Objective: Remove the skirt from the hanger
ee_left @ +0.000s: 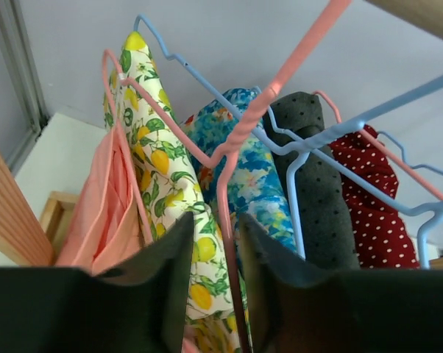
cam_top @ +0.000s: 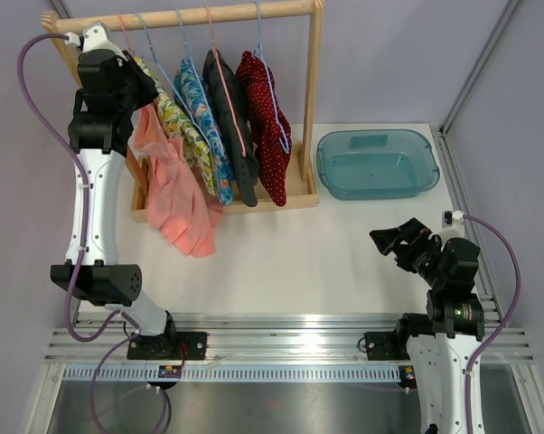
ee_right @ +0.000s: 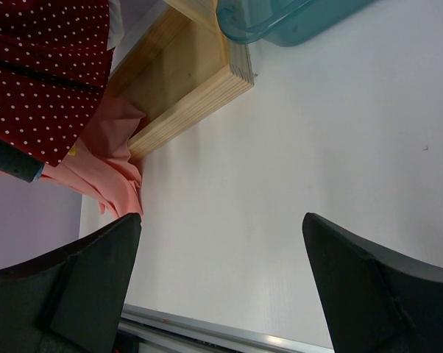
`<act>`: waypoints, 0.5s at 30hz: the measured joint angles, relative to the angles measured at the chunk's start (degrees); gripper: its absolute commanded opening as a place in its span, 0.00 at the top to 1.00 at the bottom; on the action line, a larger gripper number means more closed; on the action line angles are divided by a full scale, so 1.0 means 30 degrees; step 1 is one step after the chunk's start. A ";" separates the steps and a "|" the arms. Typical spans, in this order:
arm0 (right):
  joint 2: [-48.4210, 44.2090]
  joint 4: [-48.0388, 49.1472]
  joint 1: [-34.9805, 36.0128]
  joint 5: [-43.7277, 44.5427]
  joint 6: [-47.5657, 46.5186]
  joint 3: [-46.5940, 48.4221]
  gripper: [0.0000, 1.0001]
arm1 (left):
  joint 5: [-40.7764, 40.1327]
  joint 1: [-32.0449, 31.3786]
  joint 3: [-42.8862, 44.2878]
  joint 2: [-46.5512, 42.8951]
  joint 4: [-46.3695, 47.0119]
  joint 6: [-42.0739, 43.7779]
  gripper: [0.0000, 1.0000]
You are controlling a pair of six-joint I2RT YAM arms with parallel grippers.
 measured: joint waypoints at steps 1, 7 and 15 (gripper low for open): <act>0.0000 -0.0015 0.0000 0.0000 0.0000 0.0000 0.01 | -0.0029 0.0000 0.0000 -0.0015 0.0007 -0.0015 0.82; 0.0051 -0.0087 0.0000 -0.0124 0.0007 0.0000 0.00 | -0.0219 0.0000 0.0007 -0.0058 -0.0124 0.0262 1.00; 0.0787 -0.0095 0.0000 -0.0321 0.0036 0.1093 0.00 | -0.1326 -0.1173 0.2149 -0.0080 -0.2477 0.1734 1.00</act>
